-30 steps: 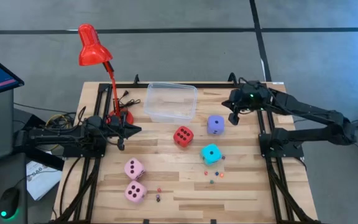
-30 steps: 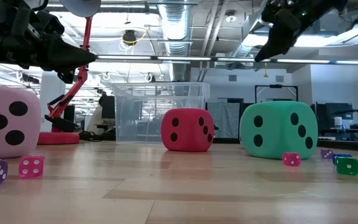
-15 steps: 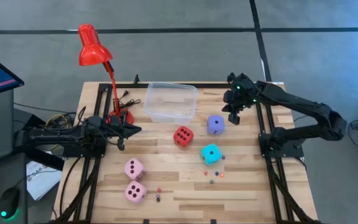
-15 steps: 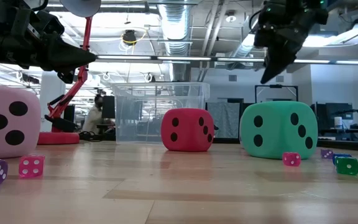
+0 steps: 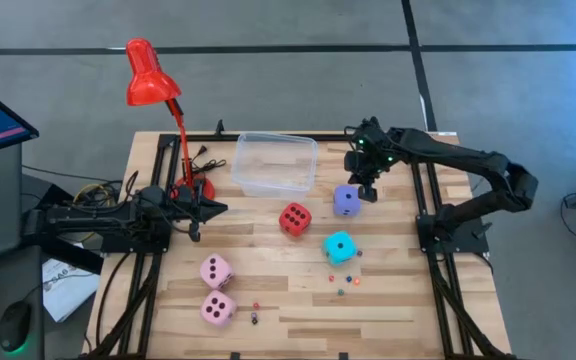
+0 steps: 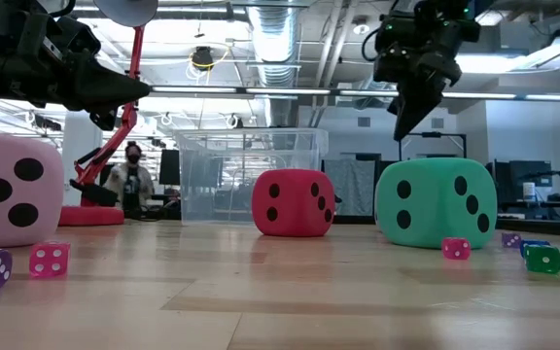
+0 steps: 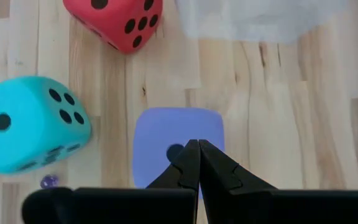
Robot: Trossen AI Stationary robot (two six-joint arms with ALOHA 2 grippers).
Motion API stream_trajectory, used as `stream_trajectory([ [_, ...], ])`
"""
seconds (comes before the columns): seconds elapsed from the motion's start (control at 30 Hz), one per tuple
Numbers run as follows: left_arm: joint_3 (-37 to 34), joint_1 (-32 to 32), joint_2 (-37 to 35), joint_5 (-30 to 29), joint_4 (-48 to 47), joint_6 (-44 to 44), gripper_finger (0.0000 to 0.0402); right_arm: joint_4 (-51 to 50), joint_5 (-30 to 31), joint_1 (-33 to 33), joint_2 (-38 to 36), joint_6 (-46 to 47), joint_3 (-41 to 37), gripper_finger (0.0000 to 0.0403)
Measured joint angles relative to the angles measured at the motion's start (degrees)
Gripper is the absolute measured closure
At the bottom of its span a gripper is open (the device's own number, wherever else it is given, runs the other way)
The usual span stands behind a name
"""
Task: Pick & Place Dice
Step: Put the large purple die into the transparent bin
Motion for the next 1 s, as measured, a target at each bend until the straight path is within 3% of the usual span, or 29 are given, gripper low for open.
stream_trajectory([
  [0.2, 0.01, 0.0, -0.02, 0.0, 0.0, -0.01, 0.039, -0.68, 0.51, 1.55, 1.81, 1.79, 1.29, 0.04],
  [0.33, 0.01, 0.0, -0.01, -0.01, 0.0, -0.01, 0.039, -1.67, 1.53, 2.07, 1.94, 2.28, 1.32, 0.0376],
  [1.0, 0.0, 0.0, -0.01, -0.01, 0.0, 0.0, 0.039, -1.28, 1.75, 3.13, 1.92, 3.32, 1.25, 0.0146],
])
